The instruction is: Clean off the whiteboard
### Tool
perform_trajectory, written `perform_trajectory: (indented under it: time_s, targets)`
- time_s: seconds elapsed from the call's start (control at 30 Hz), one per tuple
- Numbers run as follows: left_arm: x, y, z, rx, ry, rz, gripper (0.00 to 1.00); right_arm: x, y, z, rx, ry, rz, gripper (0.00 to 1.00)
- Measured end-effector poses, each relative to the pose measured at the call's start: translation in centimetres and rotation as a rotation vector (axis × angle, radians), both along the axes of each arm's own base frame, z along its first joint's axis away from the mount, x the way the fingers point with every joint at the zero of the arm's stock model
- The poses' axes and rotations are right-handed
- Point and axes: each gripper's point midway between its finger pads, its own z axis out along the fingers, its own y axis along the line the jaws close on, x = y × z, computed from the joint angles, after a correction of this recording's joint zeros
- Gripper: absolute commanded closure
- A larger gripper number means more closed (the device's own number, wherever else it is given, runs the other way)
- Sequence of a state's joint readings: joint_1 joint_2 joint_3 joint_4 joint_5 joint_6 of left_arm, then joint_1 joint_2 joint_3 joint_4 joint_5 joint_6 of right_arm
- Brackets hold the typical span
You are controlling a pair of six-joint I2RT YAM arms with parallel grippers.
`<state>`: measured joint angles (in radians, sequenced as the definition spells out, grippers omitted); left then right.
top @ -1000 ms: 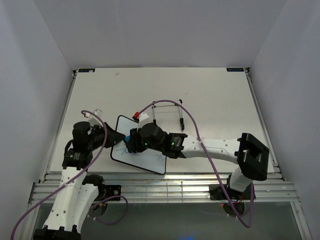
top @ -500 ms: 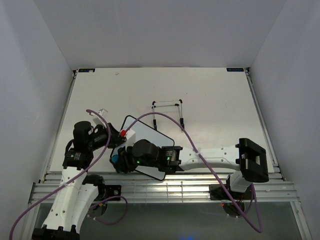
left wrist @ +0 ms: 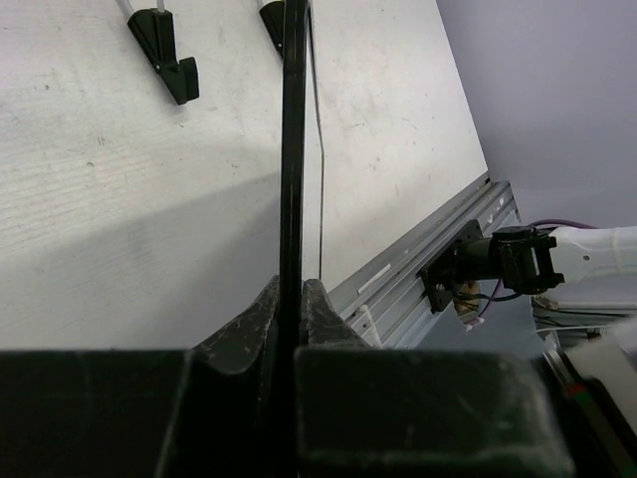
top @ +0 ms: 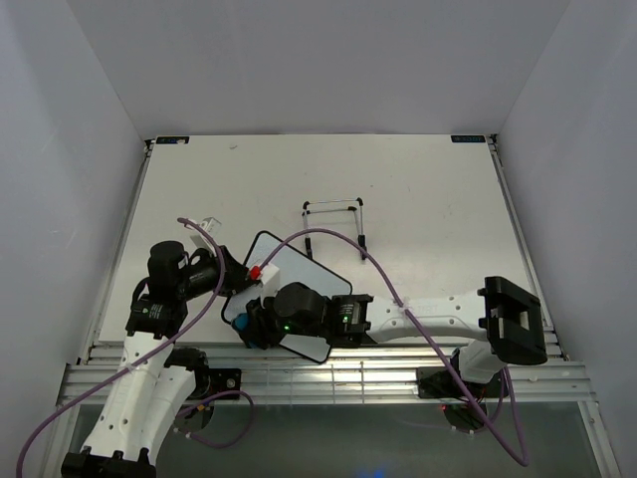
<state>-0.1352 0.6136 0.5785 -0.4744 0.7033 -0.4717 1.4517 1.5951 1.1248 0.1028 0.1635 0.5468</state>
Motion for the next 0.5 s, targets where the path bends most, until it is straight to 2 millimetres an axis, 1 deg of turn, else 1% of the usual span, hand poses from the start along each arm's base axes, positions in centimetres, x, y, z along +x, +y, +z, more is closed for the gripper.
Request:
perform_trajectory:
  time_s: [0.13, 0.3, 0.5]
  targets:
    - [0.1, 0.1, -0.1, 0.003, 0.007, 0.010, 1.00, 1.2, -3.2, -2.8, -0.053, 0.018, -0.056, 0.84]
    - [0.3, 0.4, -0.5, 0.006, 0.037, 0.042, 1.00, 3.0, -6.0, -5.1, -0.046, 0.066, -0.130, 0.85]
    - [0.6, 1.0, -1.1, 0.004, 0.096, 0.116, 1.00, 5.9, -10.4, -8.7, -0.084, 0.101, -0.268, 0.85]
